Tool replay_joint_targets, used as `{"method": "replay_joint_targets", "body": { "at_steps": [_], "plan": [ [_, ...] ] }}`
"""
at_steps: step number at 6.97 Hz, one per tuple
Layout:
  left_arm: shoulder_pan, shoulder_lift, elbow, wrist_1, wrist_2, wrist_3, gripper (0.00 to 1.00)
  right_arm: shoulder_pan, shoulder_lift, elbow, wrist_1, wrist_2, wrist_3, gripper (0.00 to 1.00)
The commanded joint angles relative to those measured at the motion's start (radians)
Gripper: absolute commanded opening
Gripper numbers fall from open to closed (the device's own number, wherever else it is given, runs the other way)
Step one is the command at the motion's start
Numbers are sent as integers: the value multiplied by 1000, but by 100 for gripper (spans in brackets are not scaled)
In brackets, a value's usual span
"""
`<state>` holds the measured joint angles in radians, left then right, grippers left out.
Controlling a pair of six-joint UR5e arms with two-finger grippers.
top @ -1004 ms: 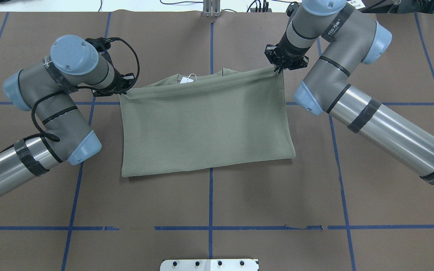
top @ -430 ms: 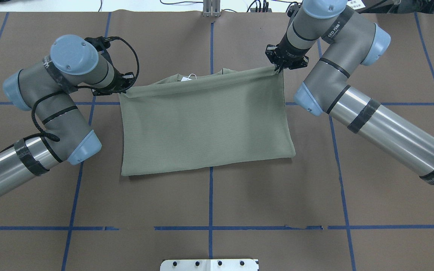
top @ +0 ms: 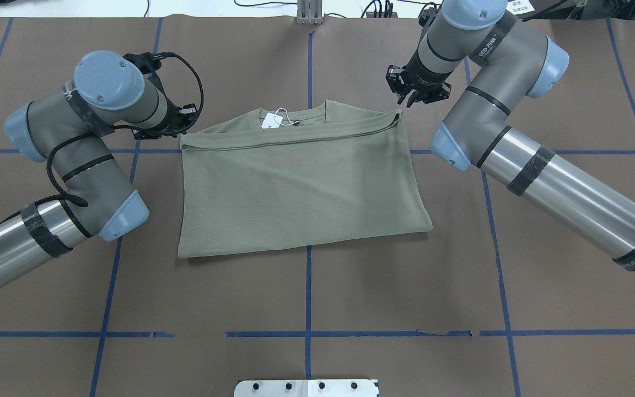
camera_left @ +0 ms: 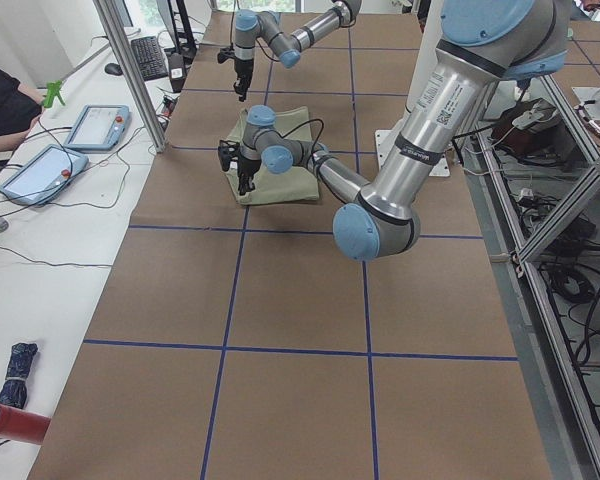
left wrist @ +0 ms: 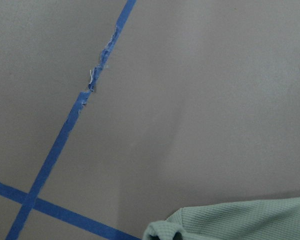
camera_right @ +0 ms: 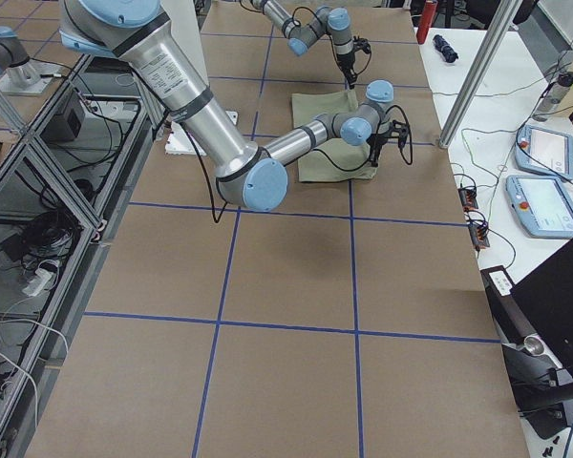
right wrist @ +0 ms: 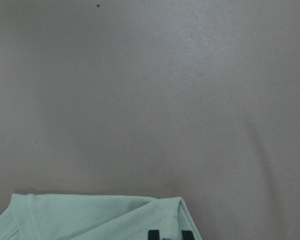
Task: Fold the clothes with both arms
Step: 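Open both grippers and withdraw the left while the right moves to the shirt's side edge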
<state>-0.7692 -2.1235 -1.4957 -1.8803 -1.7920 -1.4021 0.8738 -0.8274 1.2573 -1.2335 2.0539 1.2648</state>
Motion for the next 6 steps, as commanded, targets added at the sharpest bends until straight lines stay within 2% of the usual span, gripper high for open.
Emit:
{"method": "replay_joint_targets", "body": {
  "at_steps": [1,3,6],
  "plan": [
    [-1,-1,0,0,0,2,74,-9,-2,4,2,0,-4,99],
    [-1,-21,-1,4,-3,2,98,-6,-18,43,3,9,2,100],
    [-2,-27,-38,13,-9,-3,99,-96,-287,372,-11,6,28,100]
  ]
}}
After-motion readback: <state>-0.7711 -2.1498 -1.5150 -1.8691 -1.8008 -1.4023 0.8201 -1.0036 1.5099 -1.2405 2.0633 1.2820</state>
